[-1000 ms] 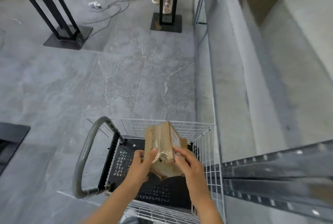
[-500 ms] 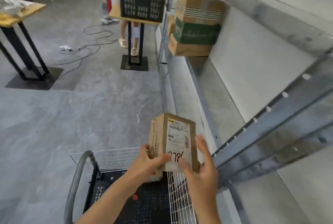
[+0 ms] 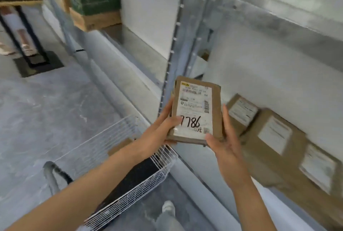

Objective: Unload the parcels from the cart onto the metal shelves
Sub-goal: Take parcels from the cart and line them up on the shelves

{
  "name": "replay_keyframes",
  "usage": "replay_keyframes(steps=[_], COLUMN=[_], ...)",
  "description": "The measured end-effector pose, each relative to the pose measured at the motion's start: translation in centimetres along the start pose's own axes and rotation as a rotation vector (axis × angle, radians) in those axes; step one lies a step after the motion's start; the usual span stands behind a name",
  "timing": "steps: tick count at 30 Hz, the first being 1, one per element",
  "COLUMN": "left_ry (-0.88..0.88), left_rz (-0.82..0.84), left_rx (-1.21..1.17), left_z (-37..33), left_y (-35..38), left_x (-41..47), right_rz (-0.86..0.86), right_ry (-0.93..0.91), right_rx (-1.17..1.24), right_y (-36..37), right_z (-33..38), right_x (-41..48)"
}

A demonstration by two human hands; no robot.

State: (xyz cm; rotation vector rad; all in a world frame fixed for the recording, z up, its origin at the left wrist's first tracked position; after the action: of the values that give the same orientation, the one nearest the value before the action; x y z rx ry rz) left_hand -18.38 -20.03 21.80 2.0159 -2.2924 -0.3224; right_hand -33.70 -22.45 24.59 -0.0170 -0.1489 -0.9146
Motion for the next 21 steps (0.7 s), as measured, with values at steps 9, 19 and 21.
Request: replay_keyframes(steps=[9,19,21], left_ry=[0.172,0.177,0.164], left_rz=[0.369,0.796,0.833], left_rx=[0.145,0.165,0.143], left_z=[-3.0,-1.3,-0.4], left_y=[16.2,37.1,41.4], left_x=[1.0,-0.7,-1.2], right_rz=[-0.53,-0.949,-1.0], right_ry=[-0.072,-0.128,-0.129], right_rx=[-0.087,-0.195,-0.187], right_y=[-7.7,-15.6,-17.3], right_z=[5.9,11.3,12.0], right_x=[-16.3,-34.4,-37.9])
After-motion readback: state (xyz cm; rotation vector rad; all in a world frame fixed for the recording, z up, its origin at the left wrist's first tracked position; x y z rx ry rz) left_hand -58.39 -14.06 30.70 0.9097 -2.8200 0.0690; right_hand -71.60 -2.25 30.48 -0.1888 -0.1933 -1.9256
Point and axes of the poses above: each hand's wrist, its own x-axis towards the middle knuckle, its own y-axis out of the palm, z = x × y, the point moved 7 cm from there along x, towards the middle knuckle, and after that the axes turned 10 degrees about z, right-handed, at the moved point
